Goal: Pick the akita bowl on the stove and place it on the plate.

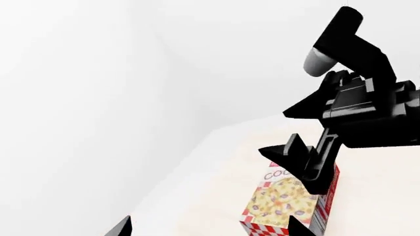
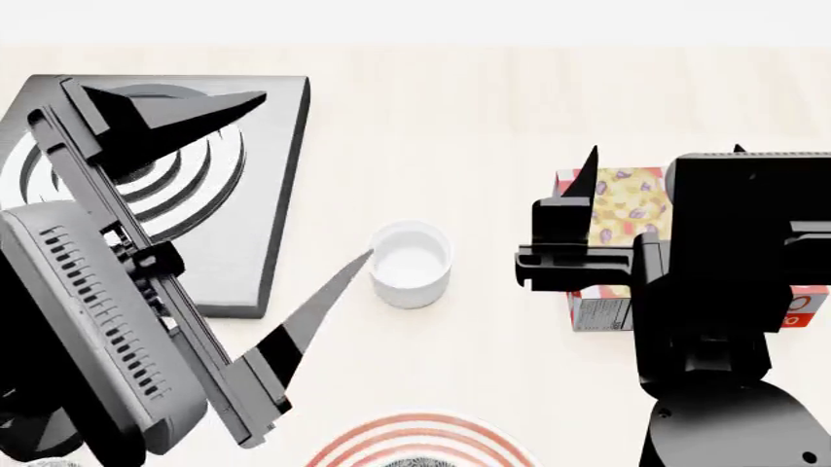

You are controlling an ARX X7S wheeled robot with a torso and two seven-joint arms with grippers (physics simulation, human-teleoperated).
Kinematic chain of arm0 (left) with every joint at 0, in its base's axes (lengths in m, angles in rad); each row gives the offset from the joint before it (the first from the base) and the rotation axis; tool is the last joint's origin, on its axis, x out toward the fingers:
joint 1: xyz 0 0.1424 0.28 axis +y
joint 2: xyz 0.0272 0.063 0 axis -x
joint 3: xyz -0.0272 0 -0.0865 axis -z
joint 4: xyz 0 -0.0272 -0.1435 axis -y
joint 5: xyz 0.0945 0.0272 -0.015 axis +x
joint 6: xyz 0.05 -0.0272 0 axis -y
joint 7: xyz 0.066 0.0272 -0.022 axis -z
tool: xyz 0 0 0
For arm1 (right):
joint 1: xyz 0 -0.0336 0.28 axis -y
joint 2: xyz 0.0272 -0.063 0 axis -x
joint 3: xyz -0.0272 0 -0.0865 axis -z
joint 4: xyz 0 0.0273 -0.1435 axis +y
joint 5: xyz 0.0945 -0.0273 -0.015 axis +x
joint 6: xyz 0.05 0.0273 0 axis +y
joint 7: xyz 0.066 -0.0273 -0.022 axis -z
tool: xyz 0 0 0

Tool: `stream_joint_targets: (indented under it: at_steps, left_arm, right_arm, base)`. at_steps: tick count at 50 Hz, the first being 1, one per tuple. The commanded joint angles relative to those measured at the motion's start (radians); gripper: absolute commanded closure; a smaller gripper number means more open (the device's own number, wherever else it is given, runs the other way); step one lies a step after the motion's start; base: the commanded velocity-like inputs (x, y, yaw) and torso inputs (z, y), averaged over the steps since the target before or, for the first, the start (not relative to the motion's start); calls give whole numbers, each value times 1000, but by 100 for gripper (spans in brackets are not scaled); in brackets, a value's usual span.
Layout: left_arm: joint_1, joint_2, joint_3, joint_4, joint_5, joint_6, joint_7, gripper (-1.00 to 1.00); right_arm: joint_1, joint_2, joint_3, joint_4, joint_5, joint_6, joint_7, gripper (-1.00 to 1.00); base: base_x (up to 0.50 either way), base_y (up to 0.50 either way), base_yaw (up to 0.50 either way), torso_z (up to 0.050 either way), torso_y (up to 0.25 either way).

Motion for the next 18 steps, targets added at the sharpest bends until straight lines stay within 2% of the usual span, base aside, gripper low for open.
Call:
stream_joint_targets:
  at_steps: [1, 18]
  left_arm:
    - [13, -3, -74, -11, -61, -2, -20, -100]
    - [29, -1, -170, -23, -128, 1, -64, -100]
  right_arm:
    - [-1, 2, -4, 5, -1, -8, 0, -100]
    - [0, 5, -6, 1, 5, -3, 5, -100]
  base:
    - [0, 0, 0, 0, 0]
    - [0, 0, 0, 0, 0]
